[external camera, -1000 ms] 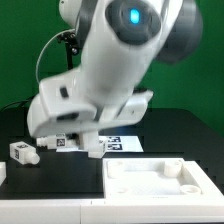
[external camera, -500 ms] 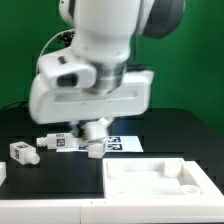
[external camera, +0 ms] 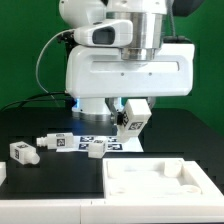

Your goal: Assemble one leg

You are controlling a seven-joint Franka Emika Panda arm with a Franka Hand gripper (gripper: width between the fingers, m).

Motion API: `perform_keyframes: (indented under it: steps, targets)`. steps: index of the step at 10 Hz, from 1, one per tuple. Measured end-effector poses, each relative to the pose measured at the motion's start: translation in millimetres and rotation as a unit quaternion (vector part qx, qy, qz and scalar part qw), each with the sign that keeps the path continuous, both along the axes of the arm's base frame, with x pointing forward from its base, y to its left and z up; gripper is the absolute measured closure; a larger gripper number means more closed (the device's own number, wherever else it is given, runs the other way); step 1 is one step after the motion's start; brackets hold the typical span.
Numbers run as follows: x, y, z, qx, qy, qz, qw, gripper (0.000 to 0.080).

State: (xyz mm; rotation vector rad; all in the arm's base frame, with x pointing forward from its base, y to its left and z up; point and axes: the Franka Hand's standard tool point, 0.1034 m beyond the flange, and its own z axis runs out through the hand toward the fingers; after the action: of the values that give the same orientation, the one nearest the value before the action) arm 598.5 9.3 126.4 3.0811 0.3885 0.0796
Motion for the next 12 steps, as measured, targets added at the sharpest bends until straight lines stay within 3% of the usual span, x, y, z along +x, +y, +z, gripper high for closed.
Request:
perform_keyframes:
  steps: [2,4,6,8,11,12]
  targets:
    - [8.0,1.1,-0.8,0.001,-0.077,0.001,0.997,0.0515]
    - [24.7,38.9,-0.1,0.026,-0.157,-0.006,0.987,0.0515]
    - [36.8,52.1,-2.4,0.04,-0.219,-0.015,0.975,0.0515]
    - [38.9,37.5,-1.1,0.028,-0.297,-0.005,0.954,0.0515]
    - [34.6,30.9,-10.4,0.032,-0.29,-0.009,0.957,0.0515]
    - [34.1,36.0,-14.9,0.049,-0.286,-0.017,0.957,0.0515]
